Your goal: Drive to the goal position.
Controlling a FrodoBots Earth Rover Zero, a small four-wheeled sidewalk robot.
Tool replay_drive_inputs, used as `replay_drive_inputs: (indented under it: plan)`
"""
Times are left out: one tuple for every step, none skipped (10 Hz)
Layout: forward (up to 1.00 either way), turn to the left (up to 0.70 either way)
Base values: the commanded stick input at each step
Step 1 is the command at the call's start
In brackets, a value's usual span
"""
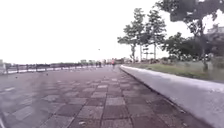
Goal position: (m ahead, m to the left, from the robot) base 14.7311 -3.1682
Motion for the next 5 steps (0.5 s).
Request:
replay_drive_inputs:
  plan:
    - [1.00,0.00]
    - [1.00,0.00]
    - [1.00,0.00]
    - [1.00,0.00]
    - [1.00,0.00]
